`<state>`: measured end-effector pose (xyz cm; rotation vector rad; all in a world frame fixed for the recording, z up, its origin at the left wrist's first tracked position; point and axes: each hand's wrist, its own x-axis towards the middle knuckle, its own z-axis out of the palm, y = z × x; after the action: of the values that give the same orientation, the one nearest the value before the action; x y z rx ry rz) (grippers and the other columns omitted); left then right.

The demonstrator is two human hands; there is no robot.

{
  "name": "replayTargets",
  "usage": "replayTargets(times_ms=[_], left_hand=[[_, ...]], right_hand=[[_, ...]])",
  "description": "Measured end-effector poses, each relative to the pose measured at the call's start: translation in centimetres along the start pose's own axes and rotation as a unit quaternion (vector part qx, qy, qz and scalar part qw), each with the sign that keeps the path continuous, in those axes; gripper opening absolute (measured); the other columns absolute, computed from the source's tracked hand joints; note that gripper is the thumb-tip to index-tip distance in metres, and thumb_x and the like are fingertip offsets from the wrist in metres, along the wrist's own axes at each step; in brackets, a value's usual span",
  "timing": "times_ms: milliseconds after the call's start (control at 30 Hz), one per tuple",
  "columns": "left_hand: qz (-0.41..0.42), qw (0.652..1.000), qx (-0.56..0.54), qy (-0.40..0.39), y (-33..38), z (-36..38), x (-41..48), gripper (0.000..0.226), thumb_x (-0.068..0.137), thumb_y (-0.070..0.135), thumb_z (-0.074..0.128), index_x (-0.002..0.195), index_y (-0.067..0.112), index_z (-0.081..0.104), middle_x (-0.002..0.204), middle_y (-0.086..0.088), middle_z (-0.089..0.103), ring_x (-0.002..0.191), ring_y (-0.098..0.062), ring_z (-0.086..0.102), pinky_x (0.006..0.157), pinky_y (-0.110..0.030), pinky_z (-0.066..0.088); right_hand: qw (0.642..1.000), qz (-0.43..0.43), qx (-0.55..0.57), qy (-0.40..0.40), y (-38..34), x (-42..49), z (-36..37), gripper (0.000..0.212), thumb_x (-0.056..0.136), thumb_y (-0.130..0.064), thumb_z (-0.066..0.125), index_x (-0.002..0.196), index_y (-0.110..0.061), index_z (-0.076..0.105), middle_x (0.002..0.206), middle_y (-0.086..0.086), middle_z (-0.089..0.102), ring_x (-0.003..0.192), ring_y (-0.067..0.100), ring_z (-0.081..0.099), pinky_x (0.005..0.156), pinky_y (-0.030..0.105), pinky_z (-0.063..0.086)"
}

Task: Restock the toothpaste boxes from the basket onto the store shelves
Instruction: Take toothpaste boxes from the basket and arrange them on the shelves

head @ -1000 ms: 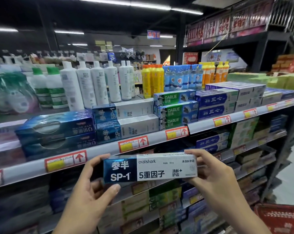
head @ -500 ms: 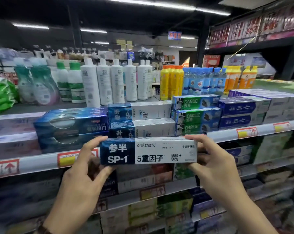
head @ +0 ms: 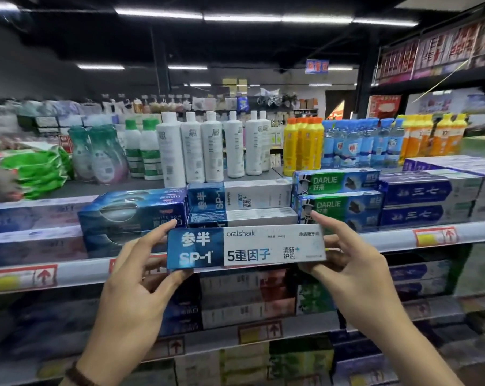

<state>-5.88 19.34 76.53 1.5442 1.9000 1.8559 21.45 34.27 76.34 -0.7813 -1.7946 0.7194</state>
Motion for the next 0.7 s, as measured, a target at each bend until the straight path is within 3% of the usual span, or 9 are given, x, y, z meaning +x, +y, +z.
replayTargets(times_ms=[133,267,333,467,600,700], left_hand=[[-0.015,0.998,-0.063,0.004,0.0,0.4,0.2,0.073,0.081,0.023,0.078,0.139,0.060,0.056,0.125,0.026,0.064,0.110,-0.003,0.070,0.098,-0.027,0.053],[-0.029,0.994,-0.106,0.030,-0.1,0.7,0.3,0.056,0.080,0.020,0.080,0.129,0.042,0.064,0.114,0.021,0.073,0.099,-0.004,0.074,0.085,-0.011,0.055],[-0.034,0.993,-0.101,0.051,-0.1,0.9,0.3,0.043,0.078,0.025,0.082,0.117,0.034,0.066,0.106,0.018,0.076,0.094,-0.003,0.075,0.080,-0.010,0.056],[-0.038,0.994,-0.029,0.098,-0.1,1.1,0.4,0.032,0.078,0.036,0.084,0.105,0.036,0.067,0.095,0.004,0.075,0.083,0.002,0.071,0.070,-0.016,0.052],[-0.024,0.994,-0.006,0.103,-0.5,1.4,0.5,0.039,0.078,0.037,0.085,0.114,0.039,0.068,0.109,0.011,0.072,0.092,0.001,0.071,0.082,-0.019,0.057],[-0.013,0.996,0.015,0.085,-0.7,1.5,0.8,0.060,0.078,0.018,0.090,0.129,0.038,0.066,0.114,0.022,0.067,0.095,0.002,0.071,0.086,-0.007,0.053]], right_hand=[[0.999,0.036,0.035,0.012,-0.2,0.4,0.2,0.080,0.086,-0.009,0.086,0.143,-0.053,0.051,0.108,-0.010,0.079,0.096,0.006,0.076,0.085,0.033,0.063],[0.996,0.059,0.055,0.028,-0.6,0.8,0.2,0.052,0.084,-0.012,0.088,0.125,-0.033,0.062,0.101,-0.013,0.080,0.093,0.007,0.077,0.088,0.039,0.064],[0.996,0.056,0.058,0.035,-0.8,0.8,0.4,0.041,0.083,-0.014,0.089,0.114,-0.030,0.067,0.098,-0.015,0.080,0.090,0.006,0.077,0.086,0.037,0.064],[0.996,0.050,0.048,0.059,-1.1,0.8,0.8,0.037,0.083,-0.012,0.089,0.109,-0.033,0.073,0.093,-0.018,0.080,0.085,0.005,0.077,0.085,0.036,0.063],[0.996,0.049,0.020,0.067,-0.9,0.6,1.3,0.035,0.085,-0.019,0.088,0.112,-0.036,0.076,0.095,-0.024,0.078,0.085,0.001,0.077,0.084,0.039,0.062],[0.997,0.047,0.007,0.065,-1.1,0.8,1.6,0.042,0.084,-0.019,0.090,0.118,-0.035,0.073,0.096,-0.029,0.077,0.086,-0.005,0.075,0.083,0.027,0.062]])
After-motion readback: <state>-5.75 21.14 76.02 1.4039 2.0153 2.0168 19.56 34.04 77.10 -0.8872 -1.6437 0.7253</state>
